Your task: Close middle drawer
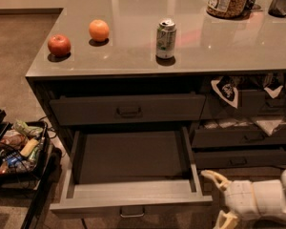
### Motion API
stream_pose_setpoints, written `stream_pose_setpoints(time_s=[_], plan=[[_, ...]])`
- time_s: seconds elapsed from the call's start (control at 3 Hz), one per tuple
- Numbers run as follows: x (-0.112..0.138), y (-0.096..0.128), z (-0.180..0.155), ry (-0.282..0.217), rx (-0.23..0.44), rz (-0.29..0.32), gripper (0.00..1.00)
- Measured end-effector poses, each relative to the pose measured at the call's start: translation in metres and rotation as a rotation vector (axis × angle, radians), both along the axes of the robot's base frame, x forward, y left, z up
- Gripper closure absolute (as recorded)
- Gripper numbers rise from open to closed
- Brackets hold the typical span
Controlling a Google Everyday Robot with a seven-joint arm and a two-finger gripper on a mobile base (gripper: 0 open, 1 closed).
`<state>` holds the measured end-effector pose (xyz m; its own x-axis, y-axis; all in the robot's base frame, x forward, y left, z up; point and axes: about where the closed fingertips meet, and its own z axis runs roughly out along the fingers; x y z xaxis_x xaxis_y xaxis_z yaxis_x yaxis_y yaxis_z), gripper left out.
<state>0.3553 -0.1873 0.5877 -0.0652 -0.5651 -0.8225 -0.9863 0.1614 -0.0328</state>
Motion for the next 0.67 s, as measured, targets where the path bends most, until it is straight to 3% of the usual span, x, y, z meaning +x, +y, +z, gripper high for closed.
stream_pose_setpoints(time_s=[0.33, 0.67], plan=[[-0.01, 0.019, -0.046, 0.069, 0.07, -0.001, 0.0], [-0.018, 0.035, -0.082, 0.101, 0.128, -0.019, 0.0]])
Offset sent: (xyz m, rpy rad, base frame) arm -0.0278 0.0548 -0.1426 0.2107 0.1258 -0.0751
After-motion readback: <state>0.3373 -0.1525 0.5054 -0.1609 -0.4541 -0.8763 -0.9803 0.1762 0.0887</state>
